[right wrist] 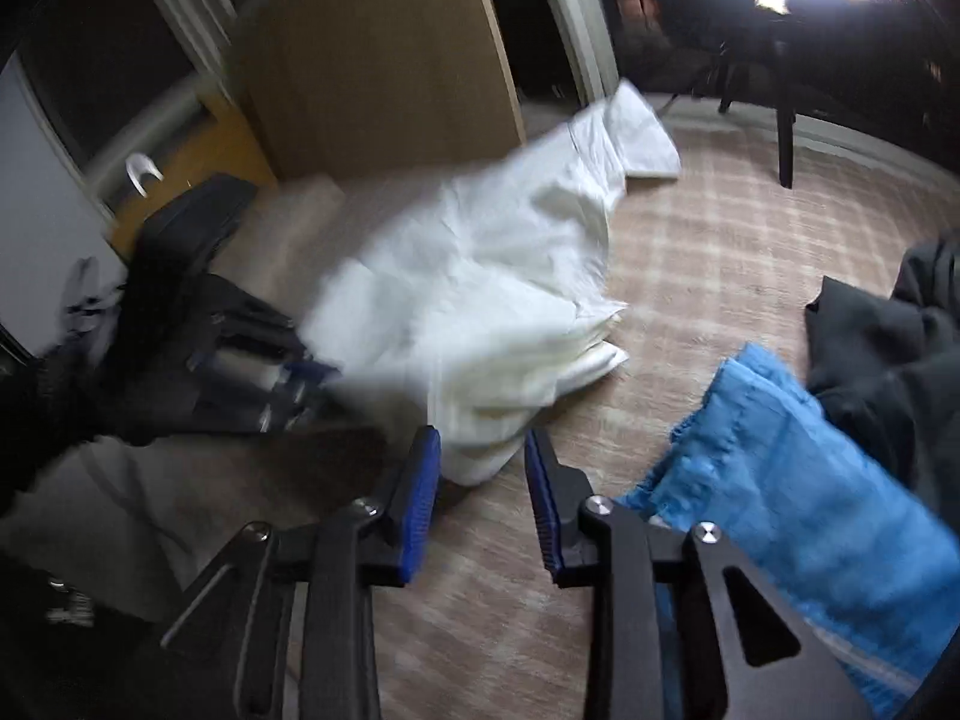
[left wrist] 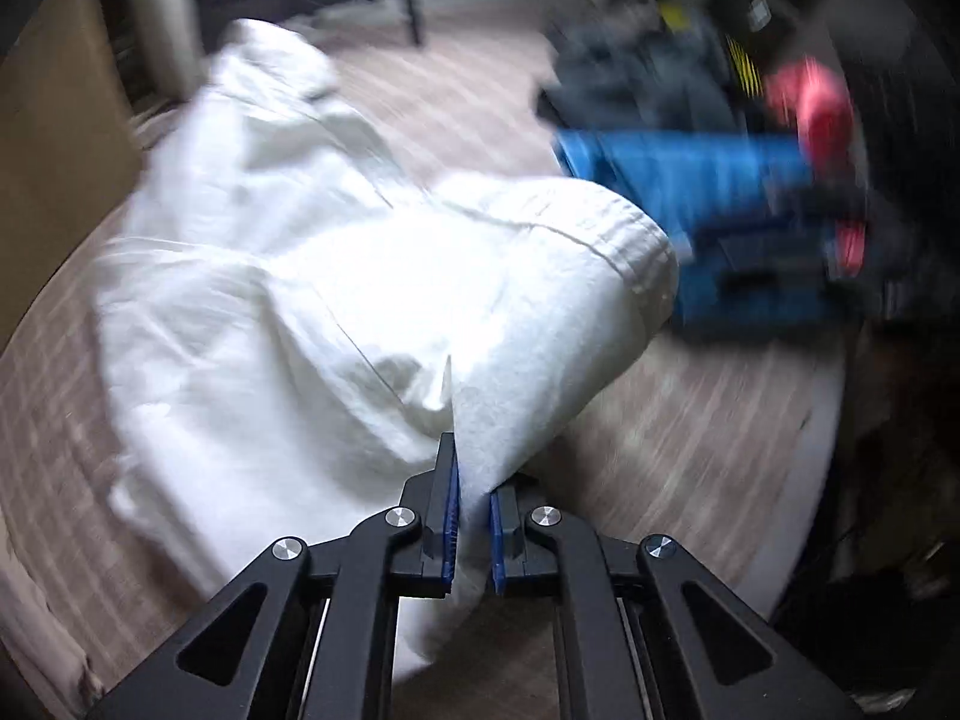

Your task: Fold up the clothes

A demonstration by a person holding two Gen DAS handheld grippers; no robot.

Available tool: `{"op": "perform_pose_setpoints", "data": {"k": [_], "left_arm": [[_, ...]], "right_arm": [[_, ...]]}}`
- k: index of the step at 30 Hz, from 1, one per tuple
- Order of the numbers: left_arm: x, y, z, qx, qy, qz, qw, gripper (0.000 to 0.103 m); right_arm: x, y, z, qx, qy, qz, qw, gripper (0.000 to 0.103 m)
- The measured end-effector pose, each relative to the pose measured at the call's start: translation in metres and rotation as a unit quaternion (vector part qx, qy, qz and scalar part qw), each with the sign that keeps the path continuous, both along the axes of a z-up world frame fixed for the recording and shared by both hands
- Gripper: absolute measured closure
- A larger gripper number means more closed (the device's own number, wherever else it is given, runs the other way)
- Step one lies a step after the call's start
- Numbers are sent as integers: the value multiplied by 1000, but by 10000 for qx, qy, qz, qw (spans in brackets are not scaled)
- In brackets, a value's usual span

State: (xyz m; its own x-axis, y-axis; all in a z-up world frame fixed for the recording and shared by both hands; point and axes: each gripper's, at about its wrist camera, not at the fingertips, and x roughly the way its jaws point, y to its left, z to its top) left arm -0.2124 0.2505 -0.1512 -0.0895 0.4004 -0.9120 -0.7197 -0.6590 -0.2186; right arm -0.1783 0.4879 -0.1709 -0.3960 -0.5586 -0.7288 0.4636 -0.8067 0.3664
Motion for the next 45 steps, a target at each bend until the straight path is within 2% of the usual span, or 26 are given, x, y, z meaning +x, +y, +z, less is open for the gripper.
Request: {"op": "perform_pose_setpoints", "data": {"k": [2, 6, 8, 12, 13, 14, 17, 19, 20, 22, 23, 24, 25, 27, 28, 29, 31, 33, 34, 36, 37, 38, 40, 42, 44, 45], "left_arm": [[-12, -11, 15, 194, -89, 224, 9995, 96], [-7, -17, 28, 186, -17, 241, 9995, 96], [-7, -19, 30, 177, -38, 246, 9995, 96], [-8, -18, 21, 115, -28, 176, 9998, 96], [-6, -19, 21, 113, -44, 177, 9998, 96], [-6, -19, 19, 121, -64, 195, 9997, 95], [5, -13, 1, -13, -329, 178, 9993, 88], [27, -4, -17, -244, -571, -104, 9980, 88], [37, -6, -19, -143, -666, -177, 9975, 84], [53, -19, -14, 41, -649, -120, 9978, 80], [60, -26, -12, 90, -592, -66, 9982, 75], [62, -36, -9, -29, -357, 106, 9993, 72], [61, -48, -8, -229, -75, 385, 9990, 69], [53, -76, -10, -407, 253, 1022, 9936, 67], [47, -90, -13, -421, 292, 1357, 9894, 63], [42, -102, -20, -414, 158, 1670, 9850, 57], [32, -125, -39, -297, -226, 2233, 9740, 56], [27, -134, -52, 136, -603, 2479, 9668, 59], [25, -135, -57, 377, -769, 2539, 9634, 65], [24, -129, -62, 560, -840, 2462, 9640, 73], [24, -125, -64, 613, -838, 2399, 9652, 82], [25, -119, -65, 554, -734, 2276, 9694, 100], [26, -113, -67, 531, -703, 2175, 9721, 101], [24, -120, -61, 707, -832, 2292, 9673, 101], [23, -129, -55, 942, -977, 2389, 9615, 101], [22, -132, -52, 1004, -1025, 2405, 9600, 101]], "right_arm": [[3, -8, -9, 73, 79, 103, 9999, 69], [-1, -38, -31, 572, 238, 274, 9977, 69], [-14, -47, -32, 731, 456, 174, 9961, 69], [-34, -61, -26, 643, 739, 467, 9941, 69], [-34, -64, -24, 637, 814, 602, 9928, 89], [-36, -63, -22, 681, 840, 674, 9918, 103], [-41, -38, -28, 1280, 432, 321, 9903, 102], [-41, -13, -37, 1718, 33, -38, 9851, 100], [-35, -1, -36, 1678, -68, -144, 9857, 99], [-19, 20, -28, 1432, -197, -411, 9886, 98], [-11, 27, -25, 1250, -287, -530, 9903, 98], [-6, 29, -25, 992, -435, -616, 9922, 90], [-1, 29, -24, 779, -523, -687, 9932, 73], [5, 18, -26, 593, -486, -751, 9942, 59], [5, 9, -30, 619, -541, -735, 9939, 56], [5, 0, -35, 646, -597, -719, 9935, 56], [-1, -16, -48, 620, -840, -628, 9926, 56], [-5, -27, -60, 594, -1049, -542, 9912, 56], [-7, -31, -65, 621, -1117, -511, 9905, 56], [-10, -38, -72, 731, -1182, -461, 9892, 56], [-12, -41, -72, 758, -1158, -391, 9896, 55], [-12, -43, -72, 778, -1120, -312, 9902, 55], [-12, -50, -68, 907, -1086, -91, 9899, 54], [-7, -57, -61, 1127, -945, 175, 9890, 53], [9, -66, -50, 1475, -456, 543, 9865, 47], [18, -71, -45, 1624, -221, 718, 9839, 40]]}}
